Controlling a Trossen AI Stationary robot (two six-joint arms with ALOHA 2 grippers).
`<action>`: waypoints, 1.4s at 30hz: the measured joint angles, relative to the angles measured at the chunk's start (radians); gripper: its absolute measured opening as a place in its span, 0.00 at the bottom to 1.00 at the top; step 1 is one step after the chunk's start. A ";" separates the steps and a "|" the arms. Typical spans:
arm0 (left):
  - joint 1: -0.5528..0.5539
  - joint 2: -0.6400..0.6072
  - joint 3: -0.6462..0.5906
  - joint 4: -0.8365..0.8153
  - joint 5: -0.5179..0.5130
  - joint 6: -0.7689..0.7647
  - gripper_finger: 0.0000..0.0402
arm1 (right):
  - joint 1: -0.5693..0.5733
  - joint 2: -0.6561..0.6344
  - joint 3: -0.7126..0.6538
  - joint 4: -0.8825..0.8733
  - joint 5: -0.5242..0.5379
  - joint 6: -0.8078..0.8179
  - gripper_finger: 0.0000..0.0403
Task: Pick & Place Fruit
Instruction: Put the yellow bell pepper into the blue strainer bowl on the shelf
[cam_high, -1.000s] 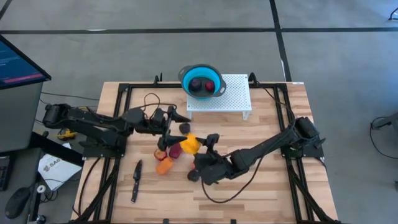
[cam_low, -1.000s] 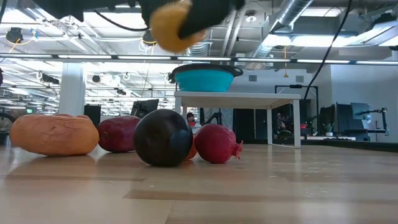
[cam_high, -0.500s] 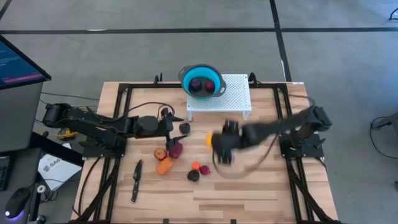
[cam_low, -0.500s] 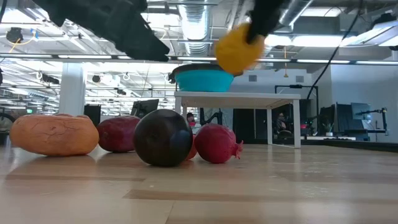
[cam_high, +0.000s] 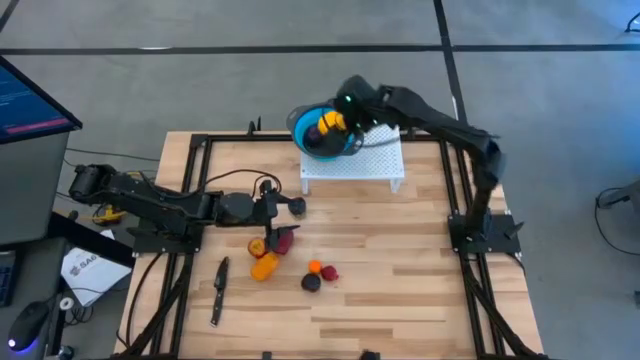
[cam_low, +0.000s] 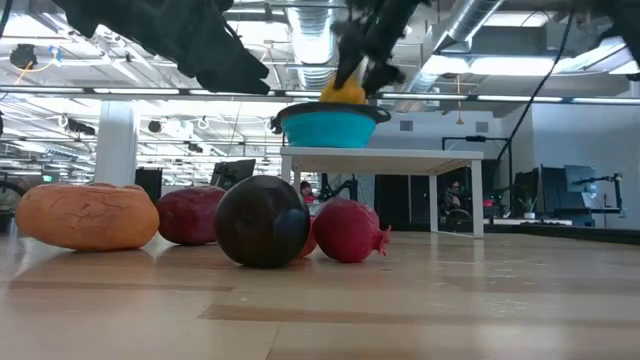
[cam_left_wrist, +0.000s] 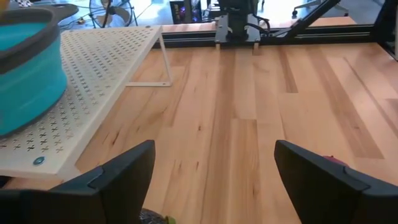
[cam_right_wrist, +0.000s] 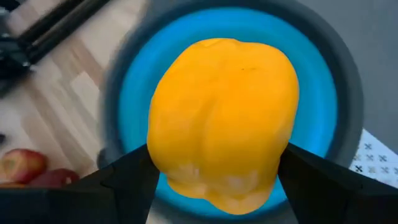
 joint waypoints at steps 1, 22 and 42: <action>0.000 0.000 0.000 0.000 0.000 0.000 0.80 | -0.018 0.033 0.031 -0.002 -0.017 0.000 0.72; 0.000 0.000 0.000 0.001 0.000 -0.004 0.79 | -0.075 0.221 0.270 -0.080 -0.136 0.008 0.72; 0.000 0.000 0.000 0.001 0.000 -0.005 0.79 | -0.104 0.221 0.270 -0.083 -0.130 0.022 0.76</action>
